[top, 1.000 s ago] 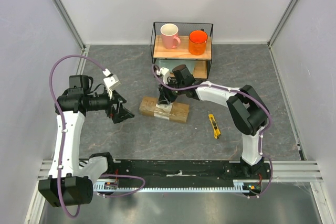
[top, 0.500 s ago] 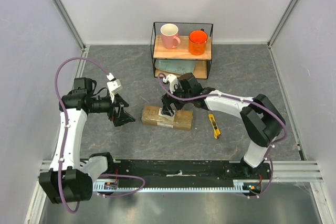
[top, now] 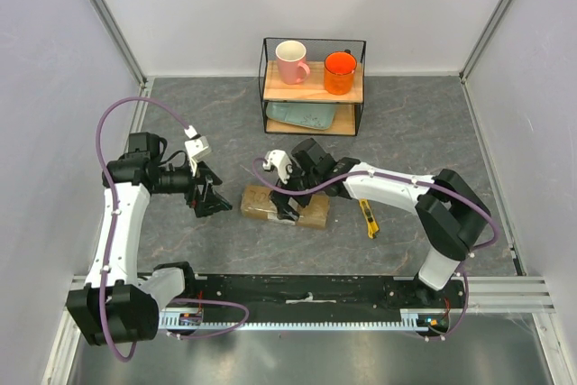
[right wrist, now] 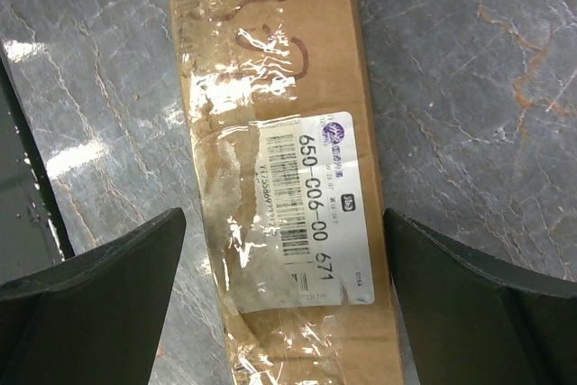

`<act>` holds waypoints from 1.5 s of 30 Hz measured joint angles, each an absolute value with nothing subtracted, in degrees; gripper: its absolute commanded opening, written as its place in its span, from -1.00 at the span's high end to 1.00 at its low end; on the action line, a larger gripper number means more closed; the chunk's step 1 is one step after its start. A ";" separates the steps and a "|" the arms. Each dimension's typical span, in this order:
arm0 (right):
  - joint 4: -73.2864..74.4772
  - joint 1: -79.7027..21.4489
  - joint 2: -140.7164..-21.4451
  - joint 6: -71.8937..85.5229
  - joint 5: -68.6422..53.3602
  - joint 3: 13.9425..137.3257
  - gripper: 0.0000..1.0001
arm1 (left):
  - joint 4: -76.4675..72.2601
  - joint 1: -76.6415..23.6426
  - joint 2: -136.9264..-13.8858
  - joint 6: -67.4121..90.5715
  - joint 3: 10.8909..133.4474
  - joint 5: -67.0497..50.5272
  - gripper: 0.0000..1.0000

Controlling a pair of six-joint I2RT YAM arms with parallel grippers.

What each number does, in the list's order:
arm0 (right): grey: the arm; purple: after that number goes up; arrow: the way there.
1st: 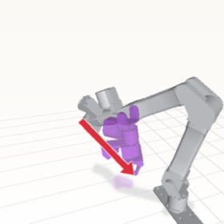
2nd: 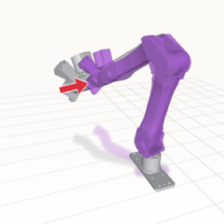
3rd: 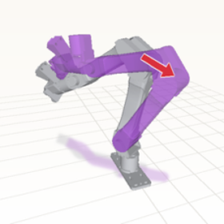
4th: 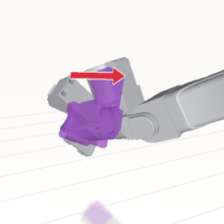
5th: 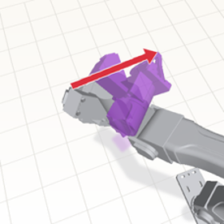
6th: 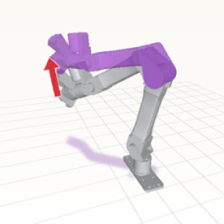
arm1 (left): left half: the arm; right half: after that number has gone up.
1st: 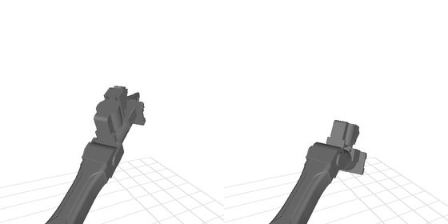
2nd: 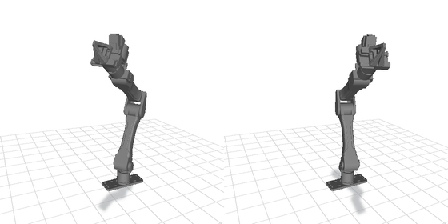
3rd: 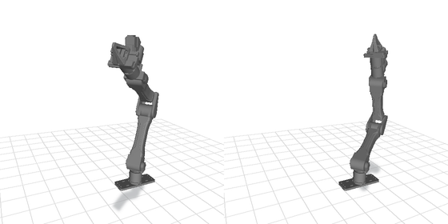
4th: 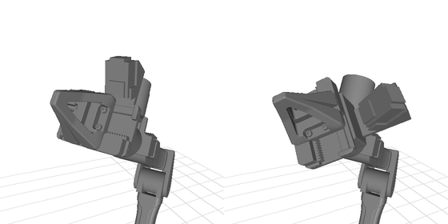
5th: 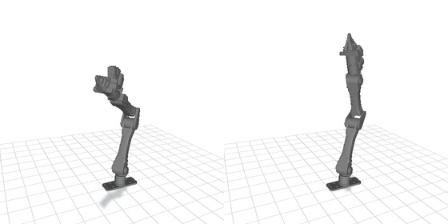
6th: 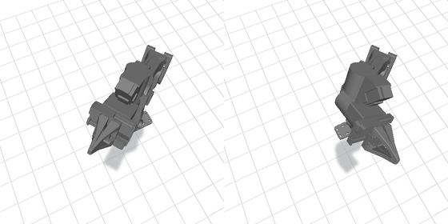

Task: Unpack the express box
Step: Adjust the express box at the center of the board.

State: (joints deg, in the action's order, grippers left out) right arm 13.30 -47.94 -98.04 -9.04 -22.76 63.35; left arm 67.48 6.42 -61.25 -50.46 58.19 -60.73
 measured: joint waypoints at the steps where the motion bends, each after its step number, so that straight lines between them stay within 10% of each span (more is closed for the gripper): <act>1: 13.76 -48.34 -98.41 -9.43 -22.59 63.72 -0.96 | 67.51 6.42 -61.14 -50.46 58.19 -60.73 -0.98; 16: 18.39 -53.93 -101.25 -14.17 -14.92 66.52 -0.97 | 67.61 6.63 -60.42 -50.50 58.24 -60.64 -0.98; 22: 18.59 -55.92 -103.81 -14.72 -11.25 66.76 -0.15 | 68.16 6.81 -59.94 -50.76 59.09 -60.66 -0.98; 28: 12.93 -55.55 -99.09 -11.66 -10.50 62.30 -0.03 | 71.40 8.84 -60.12 -53.56 65.76 -64.75 -0.99; 39: -26.55 -50.96 -68.60 3.88 -20.25 35.70 0.05 | 76.62 10.22 -64.66 -66.52 76.18 -77.54 -0.99; 45: -54.06 -49.39 -78.63 11.51 -23.99 23.09 0.04 | 76.62 9.82 -66.26 -66.89 80.25 -81.65 -0.99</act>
State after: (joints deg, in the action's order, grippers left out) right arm -54.06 -49.39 -78.63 11.51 -23.99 23.09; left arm 76.62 9.82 -66.26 -66.89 80.25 -81.65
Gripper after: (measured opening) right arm 0.777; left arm 0.993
